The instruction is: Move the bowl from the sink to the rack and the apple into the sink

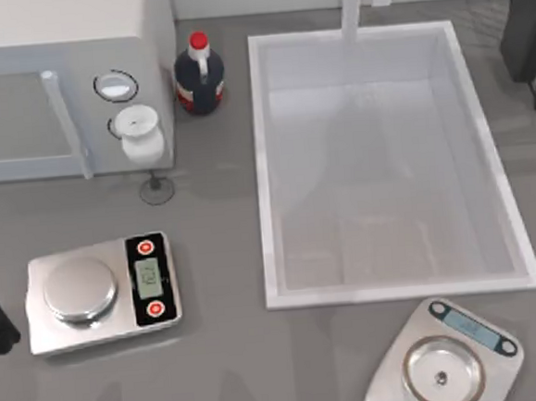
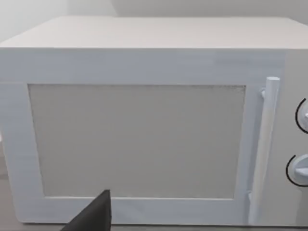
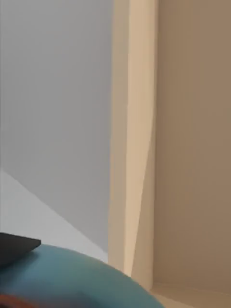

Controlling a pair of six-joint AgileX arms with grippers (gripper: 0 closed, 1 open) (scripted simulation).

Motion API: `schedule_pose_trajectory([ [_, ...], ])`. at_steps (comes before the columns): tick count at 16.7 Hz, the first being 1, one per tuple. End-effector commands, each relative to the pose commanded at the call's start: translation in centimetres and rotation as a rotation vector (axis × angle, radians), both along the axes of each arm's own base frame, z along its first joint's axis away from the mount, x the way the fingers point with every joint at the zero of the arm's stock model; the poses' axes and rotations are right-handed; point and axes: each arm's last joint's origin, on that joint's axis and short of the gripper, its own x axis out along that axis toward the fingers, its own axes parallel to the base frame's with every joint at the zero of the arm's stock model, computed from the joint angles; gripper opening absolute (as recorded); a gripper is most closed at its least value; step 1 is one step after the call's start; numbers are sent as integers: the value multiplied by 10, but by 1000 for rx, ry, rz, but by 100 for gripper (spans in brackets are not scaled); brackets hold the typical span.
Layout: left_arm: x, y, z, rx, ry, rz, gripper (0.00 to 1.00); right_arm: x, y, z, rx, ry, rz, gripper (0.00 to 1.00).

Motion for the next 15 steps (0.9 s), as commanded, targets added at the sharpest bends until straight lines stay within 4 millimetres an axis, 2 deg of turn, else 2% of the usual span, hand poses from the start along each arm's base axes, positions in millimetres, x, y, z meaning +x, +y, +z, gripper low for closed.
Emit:
schedule_pose_trajectory([
  [4, 0, 0, 0, 0, 0, 0, 100, 9, 9, -57, 18, 51, -1, 0],
  [5, 0, 0, 0, 0, 0, 0, 100, 9, 10, -63, 21, 60, -1, 0],
  [9, 0, 0, 0, 0, 0, 0, 100, 9, 10, -64, 22, 62, -1, 0],
  [15, 0, 0, 0, 0, 0, 0, 100, 9, 10, -64, 22, 62, -1, 45],
])
